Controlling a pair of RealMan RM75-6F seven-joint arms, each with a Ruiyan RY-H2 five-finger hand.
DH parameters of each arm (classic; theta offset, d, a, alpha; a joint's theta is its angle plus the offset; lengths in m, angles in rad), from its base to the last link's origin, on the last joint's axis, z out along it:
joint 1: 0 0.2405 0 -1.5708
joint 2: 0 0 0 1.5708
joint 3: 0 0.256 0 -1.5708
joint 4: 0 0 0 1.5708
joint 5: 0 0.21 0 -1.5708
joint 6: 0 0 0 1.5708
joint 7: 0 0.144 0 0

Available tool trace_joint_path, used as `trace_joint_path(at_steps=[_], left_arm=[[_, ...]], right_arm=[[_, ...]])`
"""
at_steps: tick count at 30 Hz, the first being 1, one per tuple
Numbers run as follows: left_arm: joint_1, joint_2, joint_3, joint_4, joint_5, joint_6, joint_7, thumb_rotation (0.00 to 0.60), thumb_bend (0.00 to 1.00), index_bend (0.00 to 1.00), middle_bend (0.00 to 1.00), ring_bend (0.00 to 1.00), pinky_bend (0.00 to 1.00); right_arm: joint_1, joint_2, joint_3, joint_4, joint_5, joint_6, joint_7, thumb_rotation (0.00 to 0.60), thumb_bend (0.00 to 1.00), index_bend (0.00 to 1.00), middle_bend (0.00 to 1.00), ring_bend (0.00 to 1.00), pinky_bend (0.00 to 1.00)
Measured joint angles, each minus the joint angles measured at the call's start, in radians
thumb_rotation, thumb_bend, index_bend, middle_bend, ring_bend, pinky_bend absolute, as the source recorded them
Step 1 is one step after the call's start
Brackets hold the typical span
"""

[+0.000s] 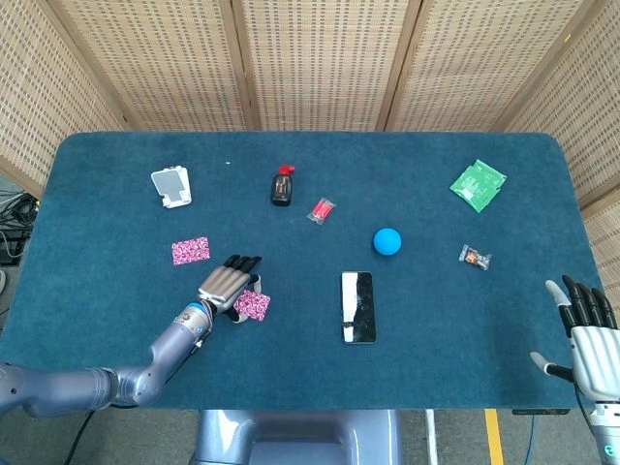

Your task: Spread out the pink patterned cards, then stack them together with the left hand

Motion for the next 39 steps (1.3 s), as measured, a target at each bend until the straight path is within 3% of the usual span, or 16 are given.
trace_joint_path(at_steps=[20,39], left_arm=[[0.025,0.067,-0.035,-0.032,0.018,0.043,-0.04,0.6,0.23,0.29,0.0,0.0,0.0],[0.052,0.071,-0.093,0.223,-0.295,0.001,-0.037,0.6,0.23,0.31,0.0,0.0,0.0]], right_arm=[[-0.003,0.003,-0.002,-0.005,-0.007,0.006,0.004,0.6,0.0,0.0,0.0,0.0,0.0],[-0.003,0.005,-0.004,-0.01,-0.017,0.01,0.004,0.6,0.0,0.0,0.0,0.0,0.0]])
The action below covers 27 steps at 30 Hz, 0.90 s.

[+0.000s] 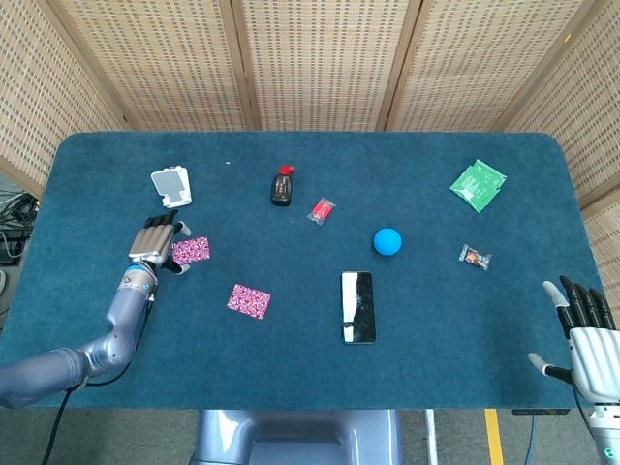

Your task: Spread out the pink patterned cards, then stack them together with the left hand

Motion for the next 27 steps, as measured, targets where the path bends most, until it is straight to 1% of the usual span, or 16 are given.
trace_joint_path(at_steps=[6,18,21,24,27], left_arm=[[-0.007,-0.022,-0.006,0.046,-0.04,-0.036,0.014,0.6,0.23,0.32,0.0,0.0,0.0],[-0.013,-0.098,-0.023,0.182,-0.03,-0.092,-0.012,0.6,0.23,0.33,0.0,0.0,0.0],[-0.015,-0.111,-0.025,0.2,-0.024,-0.103,-0.012,0.6,0.23,0.34,0.0,0.0,0.0],[-0.015,-0.118,-0.025,0.208,-0.023,-0.108,-0.011,0.6,0.23,0.36,0.0,0.0,0.0],[-0.014,-0.126,-0.026,0.222,-0.022,-0.112,-0.01,0.6,0.23,0.4,0.0,0.0,0.0]], right_arm=[[0.001,-0.001,0.0,0.001,0.004,-0.004,-0.002,0.6,0.0,0.0,0.0,0.0,0.0],[0.002,-0.005,0.003,0.006,0.012,-0.008,-0.007,0.6,0.0,0.0,0.0,0.0,0.0],[0.004,-0.006,0.004,0.006,0.015,-0.011,-0.009,0.6,0.0,0.0,0.0,0.0,0.0],[0.006,-0.005,0.005,0.004,0.018,-0.015,-0.011,0.6,0.0,0.0,0.0,0.0,0.0],[0.005,-0.008,0.005,0.008,0.021,-0.016,-0.011,0.6,0.0,0.0,0.0,0.0,0.0]])
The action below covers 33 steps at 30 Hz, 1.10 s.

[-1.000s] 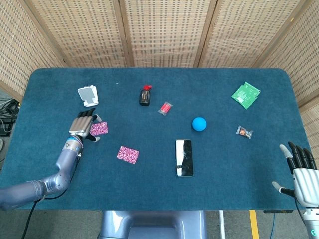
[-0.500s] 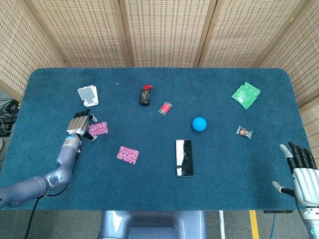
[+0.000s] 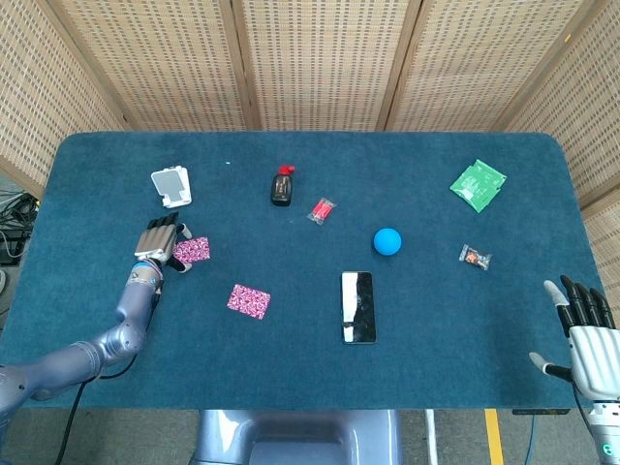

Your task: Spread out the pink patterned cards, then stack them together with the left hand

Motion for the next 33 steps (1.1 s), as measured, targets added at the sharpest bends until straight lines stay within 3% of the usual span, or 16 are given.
trace_joint_path(at_steps=[8,33], left_arm=[[0.002,-0.007,-0.002,0.013,-0.013,-0.009,0.015,0.6,0.24,0.58,0.0,0.0,0.0],[0.012,0.016,-0.01,-0.013,-0.02,-0.008,0.021,0.6,0.25,0.68,0.0,0.0,0.0]], right_arm=[[0.002,-0.001,0.001,0.001,0.003,-0.005,-0.002,0.6,0.0,0.0,0.0,0.0,0.0],[0.003,-0.002,-0.002,-0.001,-0.001,-0.005,-0.005,0.6,0.0,0.0,0.0,0.0,0.0]])
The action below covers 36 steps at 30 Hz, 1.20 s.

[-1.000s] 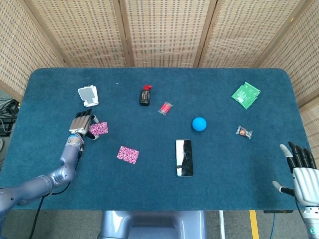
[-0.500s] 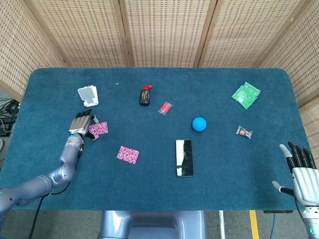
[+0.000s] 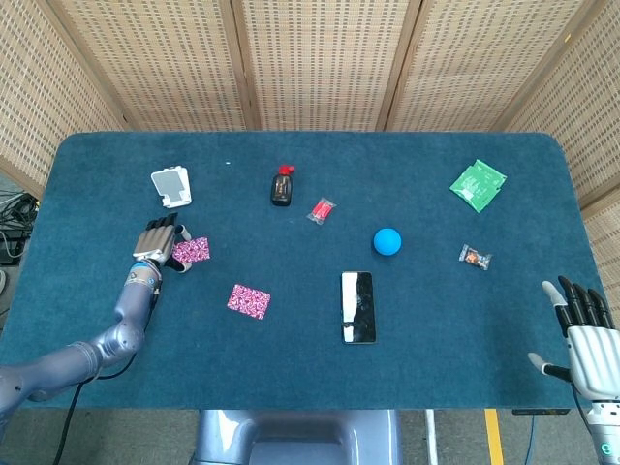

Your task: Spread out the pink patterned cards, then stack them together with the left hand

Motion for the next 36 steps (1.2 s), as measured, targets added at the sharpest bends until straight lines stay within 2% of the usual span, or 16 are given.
trace_joint_path(at_steps=[28,36], left_arm=[[0.001,0.03,-0.005,-0.078,0.034,0.034,-0.005,0.6,0.25,0.69,0.0,0.0,0.0],[0.002,0.045,-0.013,-0.142,0.093,0.065,-0.019,0.6,0.25,0.68,0.0,0.0,0.0]], right_arm=[[0.0,0.0,-0.003,-0.002,-0.004,0.001,-0.002,0.6,0.0,0.0,0.0,0.0,0.0],[0.0,0.001,-0.002,-0.002,-0.003,0.0,-0.001,0.6,0.0,0.0,0.0,0.0,0.0]])
